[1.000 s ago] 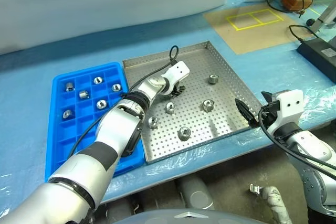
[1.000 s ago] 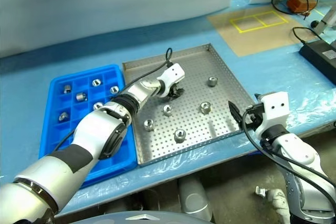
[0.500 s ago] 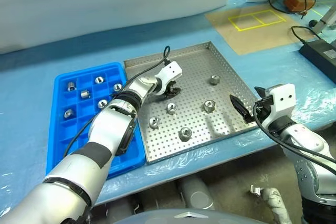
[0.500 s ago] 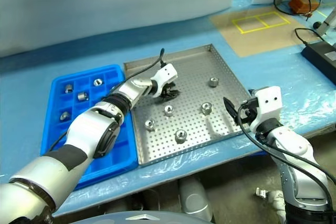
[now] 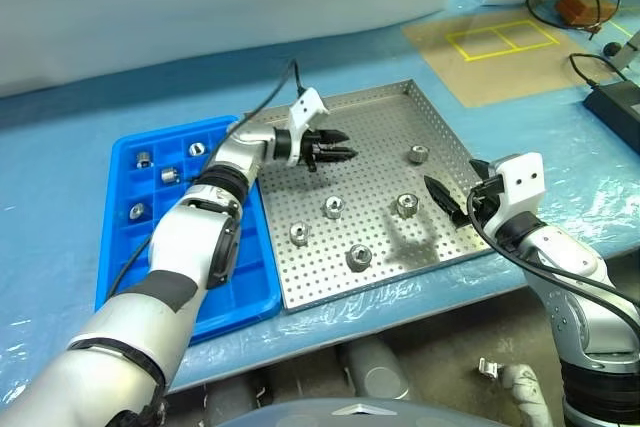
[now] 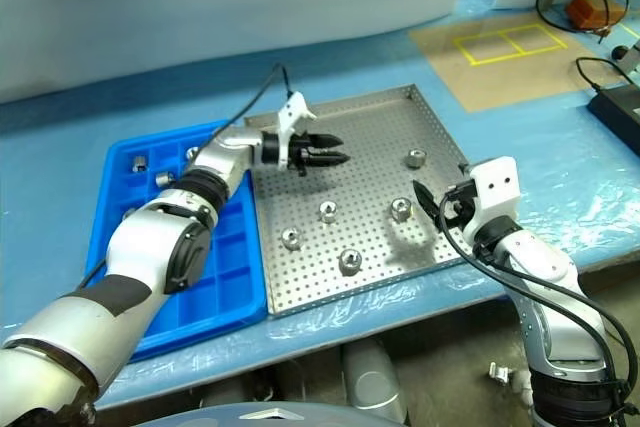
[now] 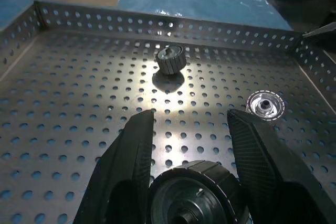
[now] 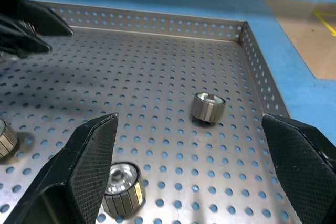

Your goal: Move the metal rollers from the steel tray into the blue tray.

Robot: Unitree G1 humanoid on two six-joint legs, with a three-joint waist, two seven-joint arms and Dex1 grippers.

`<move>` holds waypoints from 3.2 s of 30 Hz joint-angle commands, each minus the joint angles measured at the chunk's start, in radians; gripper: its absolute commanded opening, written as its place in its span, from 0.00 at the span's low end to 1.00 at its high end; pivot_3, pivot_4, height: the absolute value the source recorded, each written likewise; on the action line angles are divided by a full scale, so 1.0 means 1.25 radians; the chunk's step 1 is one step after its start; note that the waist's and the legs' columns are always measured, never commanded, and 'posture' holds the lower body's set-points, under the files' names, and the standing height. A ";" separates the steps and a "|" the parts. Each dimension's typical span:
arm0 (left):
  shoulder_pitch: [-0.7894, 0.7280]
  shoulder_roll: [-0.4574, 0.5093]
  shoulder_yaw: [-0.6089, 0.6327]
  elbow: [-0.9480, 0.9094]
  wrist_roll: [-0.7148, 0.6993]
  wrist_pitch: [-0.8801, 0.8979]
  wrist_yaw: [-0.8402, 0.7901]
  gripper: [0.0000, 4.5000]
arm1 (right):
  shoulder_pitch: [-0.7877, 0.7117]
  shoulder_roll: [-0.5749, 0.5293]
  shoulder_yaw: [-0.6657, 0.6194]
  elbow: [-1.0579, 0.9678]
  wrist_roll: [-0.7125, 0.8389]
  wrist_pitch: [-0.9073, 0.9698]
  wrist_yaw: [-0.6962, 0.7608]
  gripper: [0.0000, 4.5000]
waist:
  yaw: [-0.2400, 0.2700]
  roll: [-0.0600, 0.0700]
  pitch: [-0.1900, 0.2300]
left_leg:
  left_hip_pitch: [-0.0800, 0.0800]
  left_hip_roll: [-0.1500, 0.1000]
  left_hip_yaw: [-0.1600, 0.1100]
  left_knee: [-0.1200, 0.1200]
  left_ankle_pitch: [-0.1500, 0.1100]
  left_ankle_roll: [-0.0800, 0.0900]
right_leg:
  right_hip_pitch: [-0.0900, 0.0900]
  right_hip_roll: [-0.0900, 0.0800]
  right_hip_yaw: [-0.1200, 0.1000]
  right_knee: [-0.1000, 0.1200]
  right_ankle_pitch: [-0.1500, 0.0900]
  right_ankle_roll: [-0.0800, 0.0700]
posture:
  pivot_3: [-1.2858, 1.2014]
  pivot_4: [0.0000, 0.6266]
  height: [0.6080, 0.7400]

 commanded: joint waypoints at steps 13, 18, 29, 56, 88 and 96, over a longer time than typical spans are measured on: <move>0.308 0.255 0.005 -0.673 -0.116 0.137 -0.059 0.42 | -0.324 0.024 0.122 0.264 -0.007 -0.110 0.141 1.00 | 0.091 0.001 0.002 | 0.002 0.002 0.000 0.000 0.002 -0.002 | -0.003 0.001 0.002 0.009 0.000 -0.003 | 0.43 0.24 1.00; 0.387 0.324 0.044 -0.837 -0.159 0.240 0.015 0.42 | -0.425 0.056 0.173 0.382 -0.023 -0.163 0.198 1.00 | 0.180 0.001 0.002 | 0.002 0.003 0.000 0.000 0.003 -0.004 | -0.004 0.001 0.002 0.010 -0.001 -0.004 | 0.48 0.24 1.00; 0.727 0.429 0.162 -1.194 -0.263 0.457 0.164 0.42 | -0.550 0.161 0.258 0.557 -0.042 -0.247 0.312 1.00 | 0.281 0.001 0.002 | 0.004 0.003 0.002 -0.006 0.005 -0.012 | -0.009 0.002 0.002 0.019 -0.005 -0.010 | 0.56 0.24 1.00; 0.931 0.452 0.099 -1.171 -0.278 0.381 0.219 0.42 | -0.452 0.094 0.348 0.398 0.034 -0.053 0.569 1.00 | 0.302 0.000 0.002 | 0.010 0.009 0.000 -0.014 0.011 -0.024 | -0.008 0.010 0.003 0.019 -0.006 -0.011 | 0.57 0.24 1.00; 0.598 0.353 -0.040 -1.086 -0.332 0.373 0.194 0.85 | -0.399 -0.013 0.239 0.286 0.078 0.011 0.518 1.00 | 0.303 0.000 0.001 | 0.013 0.014 0.000 -0.014 0.016 -0.032 | -0.008 0.015 0.004 0.021 -0.005 -0.017 | 0.50 0.24 1.00; 0.372 0.169 -0.200 -0.784 -0.224 0.220 0.123 0.85 | -0.260 -0.113 0.103 0.140 0.107 0.077 0.424 1.00 | 0.277 0.001 0.000 | 0.014 0.014 0.001 -0.013 0.016 -0.031 | -0.007 0.016 0.006 0.021 -0.005 -0.017 | 0.40 0.24 1.00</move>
